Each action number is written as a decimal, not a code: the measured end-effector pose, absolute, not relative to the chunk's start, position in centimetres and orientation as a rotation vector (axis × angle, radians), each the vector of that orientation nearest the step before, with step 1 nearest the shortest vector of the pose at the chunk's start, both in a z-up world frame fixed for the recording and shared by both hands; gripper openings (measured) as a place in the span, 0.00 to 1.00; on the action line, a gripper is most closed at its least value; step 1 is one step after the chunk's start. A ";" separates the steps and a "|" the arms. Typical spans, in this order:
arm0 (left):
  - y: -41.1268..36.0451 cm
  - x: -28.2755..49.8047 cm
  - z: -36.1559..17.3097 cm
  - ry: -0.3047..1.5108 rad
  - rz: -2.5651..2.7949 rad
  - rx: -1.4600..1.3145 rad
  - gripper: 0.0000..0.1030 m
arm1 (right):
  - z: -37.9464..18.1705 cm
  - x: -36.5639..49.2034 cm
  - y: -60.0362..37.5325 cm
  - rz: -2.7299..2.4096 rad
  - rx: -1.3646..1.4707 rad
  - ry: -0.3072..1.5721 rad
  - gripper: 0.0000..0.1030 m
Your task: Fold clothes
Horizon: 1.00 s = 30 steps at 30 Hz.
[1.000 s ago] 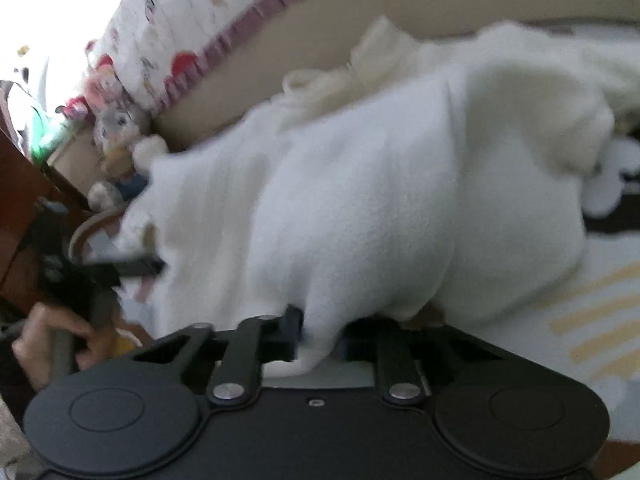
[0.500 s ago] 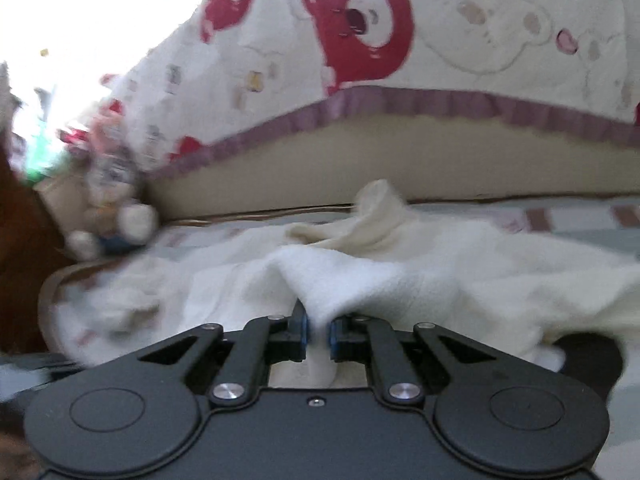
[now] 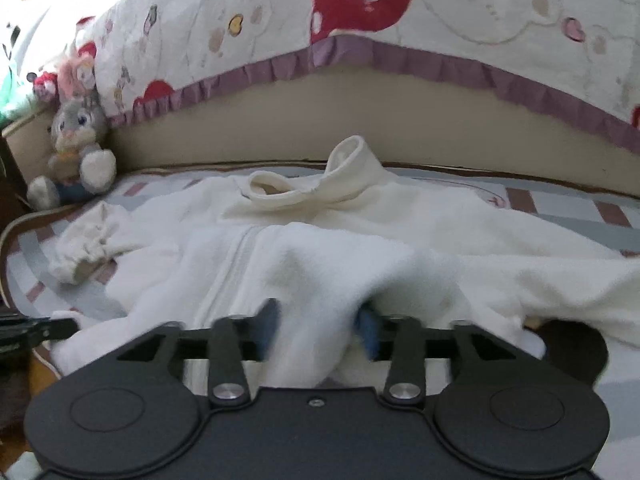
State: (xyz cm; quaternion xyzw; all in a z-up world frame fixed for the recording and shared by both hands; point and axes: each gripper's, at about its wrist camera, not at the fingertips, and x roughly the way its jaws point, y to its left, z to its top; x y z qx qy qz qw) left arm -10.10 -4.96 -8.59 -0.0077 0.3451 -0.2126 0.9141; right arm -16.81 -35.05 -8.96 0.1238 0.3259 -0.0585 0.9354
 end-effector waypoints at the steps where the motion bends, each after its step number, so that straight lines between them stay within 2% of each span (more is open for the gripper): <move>1: -4.6 -10.6 -7.8 0.658 -0.467 -0.051 0.03 | -8.7 -17.7 -35.2 -0.157 0.263 0.690 0.72; 3: -4.4 -11.3 -5.9 0.581 -0.502 -0.059 0.03 | -8.7 -20.9 -35.7 -0.272 0.314 0.708 0.82; 7: -5.2 -11.1 -3.7 0.567 -0.523 -0.066 0.03 | -11.6 -24.8 -35.4 -0.143 0.387 0.741 0.79; 10: -5.5 -11.1 -2.7 0.559 -0.542 -0.109 0.03 | -13.1 -24.5 -32.7 -0.106 0.284 0.789 0.78; 14: -6.2 -11.8 -1.4 0.519 -0.565 -0.129 0.03 | -12.8 -23.3 -29.6 0.012 0.280 0.752 0.79; 19: -6.8 -11.8 -0.3 0.540 -0.543 -0.145 0.03 | -13.6 -20.5 -27.6 0.067 0.425 0.647 0.79; 21: -6.7 -12.0 0.0 0.518 -0.497 -0.139 0.03 | -14.7 -19.0 -27.3 0.059 0.501 0.656 0.79; 25: -6.3 -13.6 0.9 0.413 -0.418 -0.066 0.03 | -16.3 -17.0 -26.3 -0.099 0.440 0.681 0.79; 30: -4.7 -13.5 1.5 0.404 -0.400 -0.096 0.03 | -16.9 -17.5 -28.5 -0.315 0.533 0.613 0.77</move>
